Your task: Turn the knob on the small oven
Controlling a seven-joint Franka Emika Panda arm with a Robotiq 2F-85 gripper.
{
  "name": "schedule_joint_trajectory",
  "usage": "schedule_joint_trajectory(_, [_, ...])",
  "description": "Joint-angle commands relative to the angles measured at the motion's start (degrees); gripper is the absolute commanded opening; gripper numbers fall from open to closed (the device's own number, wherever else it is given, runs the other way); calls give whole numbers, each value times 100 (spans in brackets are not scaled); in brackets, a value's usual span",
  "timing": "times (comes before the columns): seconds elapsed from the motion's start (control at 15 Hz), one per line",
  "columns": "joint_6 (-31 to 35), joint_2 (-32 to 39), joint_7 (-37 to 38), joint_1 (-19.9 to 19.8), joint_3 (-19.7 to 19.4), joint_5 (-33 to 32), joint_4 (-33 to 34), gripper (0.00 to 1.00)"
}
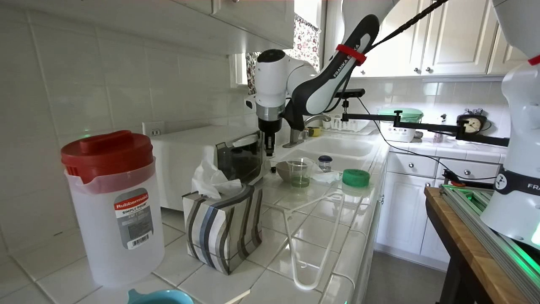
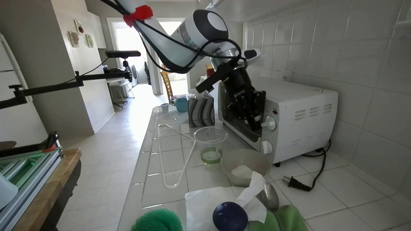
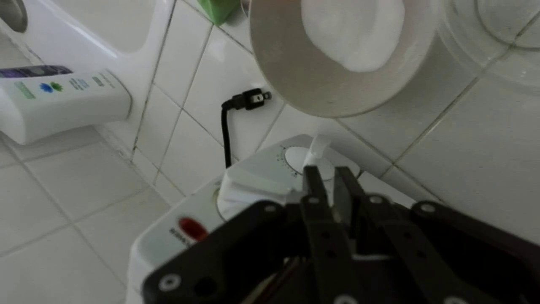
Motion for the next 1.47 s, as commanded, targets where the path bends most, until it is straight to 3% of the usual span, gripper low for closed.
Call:
schedule_joint_trajectory(0.0, [-14,26,-236,15,-10,58,105,49])
schedule_joint_trajectory(0.47, [-37,-64,-318,18,142,282,16,98])
schedule_joint_trajectory(0.67, [-130,-326,-332,36,229,537,-110,100])
schedule_joint_trajectory(1.4, [-731,-994,-1091,25,621,2723,-361,100])
